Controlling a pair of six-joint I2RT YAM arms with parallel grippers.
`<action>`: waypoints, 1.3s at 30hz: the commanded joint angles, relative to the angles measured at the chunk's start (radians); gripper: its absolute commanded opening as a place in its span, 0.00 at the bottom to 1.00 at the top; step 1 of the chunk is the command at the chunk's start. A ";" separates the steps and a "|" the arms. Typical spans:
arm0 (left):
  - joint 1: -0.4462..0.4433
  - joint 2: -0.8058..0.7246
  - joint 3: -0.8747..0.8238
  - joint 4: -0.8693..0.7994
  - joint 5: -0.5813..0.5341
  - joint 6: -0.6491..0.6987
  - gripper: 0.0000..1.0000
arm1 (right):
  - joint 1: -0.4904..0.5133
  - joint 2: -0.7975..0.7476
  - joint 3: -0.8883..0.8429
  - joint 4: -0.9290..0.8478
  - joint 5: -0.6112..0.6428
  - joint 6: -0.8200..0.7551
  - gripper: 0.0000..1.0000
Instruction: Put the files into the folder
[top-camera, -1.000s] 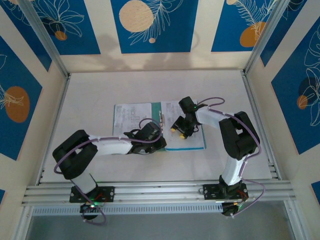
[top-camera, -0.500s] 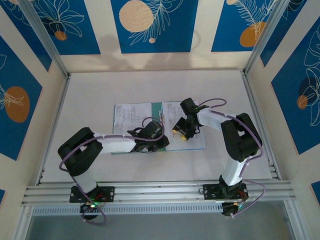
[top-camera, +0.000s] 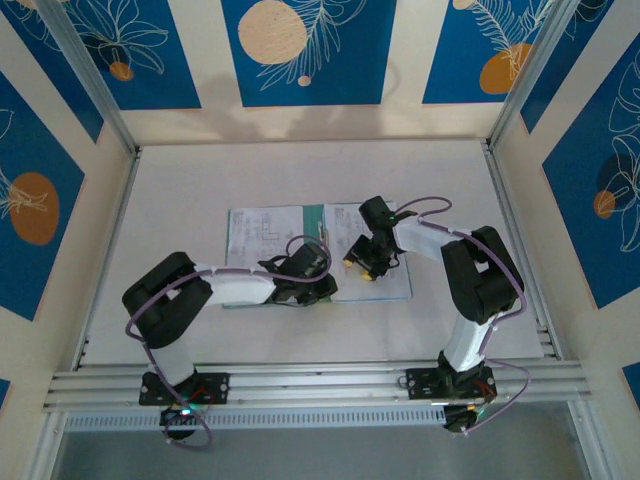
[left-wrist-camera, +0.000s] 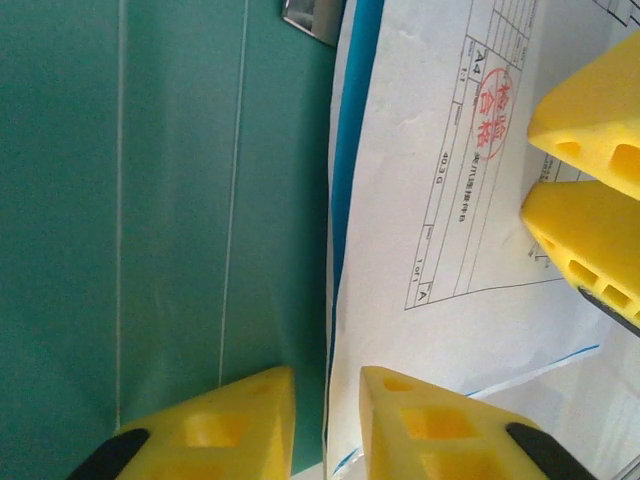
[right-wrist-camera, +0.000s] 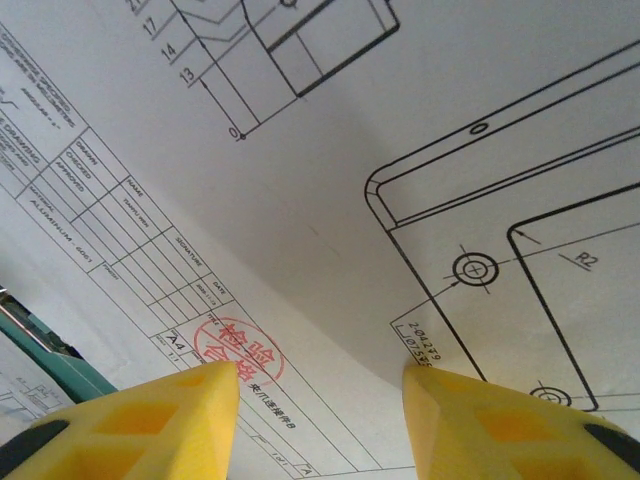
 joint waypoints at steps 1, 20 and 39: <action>-0.005 0.018 0.029 0.009 0.009 0.009 0.20 | 0.008 0.043 -0.008 -0.031 -0.011 -0.013 0.49; 0.001 0.037 0.058 0.008 -0.014 0.006 0.00 | -0.011 0.064 0.051 -0.056 -0.010 -0.039 0.49; 0.004 0.017 0.038 -0.012 -0.031 0.003 0.10 | -0.013 0.076 0.061 -0.070 -0.005 -0.042 0.49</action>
